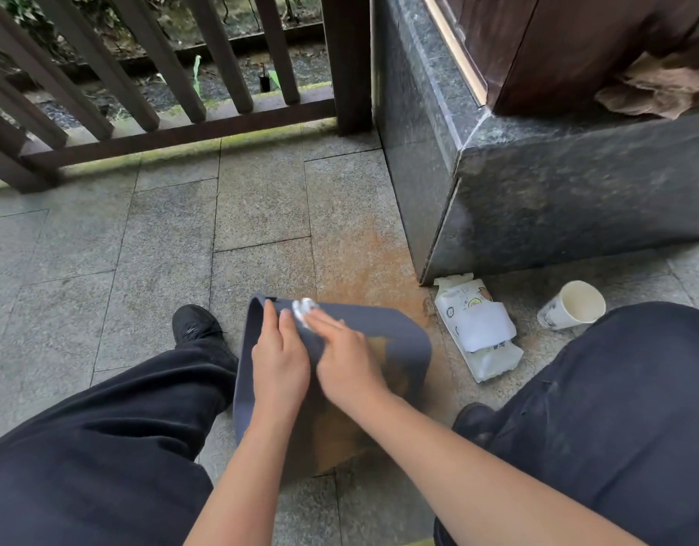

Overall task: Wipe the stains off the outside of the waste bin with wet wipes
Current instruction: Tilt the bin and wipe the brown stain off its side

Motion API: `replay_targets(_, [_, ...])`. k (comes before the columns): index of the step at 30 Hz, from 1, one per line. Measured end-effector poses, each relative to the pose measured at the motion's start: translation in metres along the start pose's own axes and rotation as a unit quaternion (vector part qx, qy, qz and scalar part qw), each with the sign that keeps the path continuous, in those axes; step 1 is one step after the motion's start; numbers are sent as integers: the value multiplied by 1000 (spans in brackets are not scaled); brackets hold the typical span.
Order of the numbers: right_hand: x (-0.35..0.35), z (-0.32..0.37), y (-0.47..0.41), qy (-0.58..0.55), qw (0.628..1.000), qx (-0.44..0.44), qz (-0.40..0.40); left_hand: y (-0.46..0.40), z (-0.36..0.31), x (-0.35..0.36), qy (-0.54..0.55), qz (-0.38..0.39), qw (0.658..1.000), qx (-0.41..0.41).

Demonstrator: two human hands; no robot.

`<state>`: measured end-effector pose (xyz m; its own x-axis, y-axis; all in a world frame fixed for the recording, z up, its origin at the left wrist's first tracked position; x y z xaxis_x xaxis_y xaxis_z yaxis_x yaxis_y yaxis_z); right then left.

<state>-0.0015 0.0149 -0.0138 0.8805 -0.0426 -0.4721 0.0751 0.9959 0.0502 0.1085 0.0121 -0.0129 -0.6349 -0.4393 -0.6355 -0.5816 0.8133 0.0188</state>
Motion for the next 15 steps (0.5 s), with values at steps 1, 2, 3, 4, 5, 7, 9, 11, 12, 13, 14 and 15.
replay_targets(1, [6,6,4,-16,1000,-9,10,-2,2,0,9,8,1000,-14])
replay_targets(2, [10,9,6,-24,999,-11,20,-3,4,-1,26,18,999,-30])
replay_targets(3, [13,8,7,-22,999,-18,28,-4,5,-3,46,24,998,-45])
replay_targets(4, [14,7,8,-13,999,-35,34,-4,6,-4,60,28,996,-55])
replay_targets(5, [13,3,7,-1,998,-57,38,-3,7,-6,63,29,996,-58])
replay_targets(7, [7,-14,3,24,996,-81,35,-2,9,-6,58,24,996,-59])
replay_targets(9, [-5,-47,-5,55,998,-26,12,-2,12,-7,56,11,996,-70])
replay_targets(11, [-22,-86,-10,95,991,89,-13,-4,13,-9,49,4,995,-81])
replay_targets(12, [-31,-103,-12,106,984,142,-28,-5,14,-10,46,2,995,-83])
replay_targets(13, [-39,-117,-13,110,976,183,-45,-6,14,-10,45,1,996,-83])
replay_targets(14, [-44,-126,-13,113,968,214,-61,-7,15,-10,46,0,996,-81])
replay_targets(15, [-46,-131,-13,117,962,235,-73,-8,15,-10,46,-2,996,-80])
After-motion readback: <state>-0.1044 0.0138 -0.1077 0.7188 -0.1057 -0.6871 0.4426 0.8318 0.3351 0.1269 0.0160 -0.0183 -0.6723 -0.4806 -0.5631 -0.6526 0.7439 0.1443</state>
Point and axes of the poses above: each hand's wrist, its own y-axis away from the middle knuckle, its own x-axis out of the palm, z = x × y, the point moved 3 cm from there along -y, towards the middle knuckle, and after that the axes turned 15 degrees about -z, right-handed, at the moved point
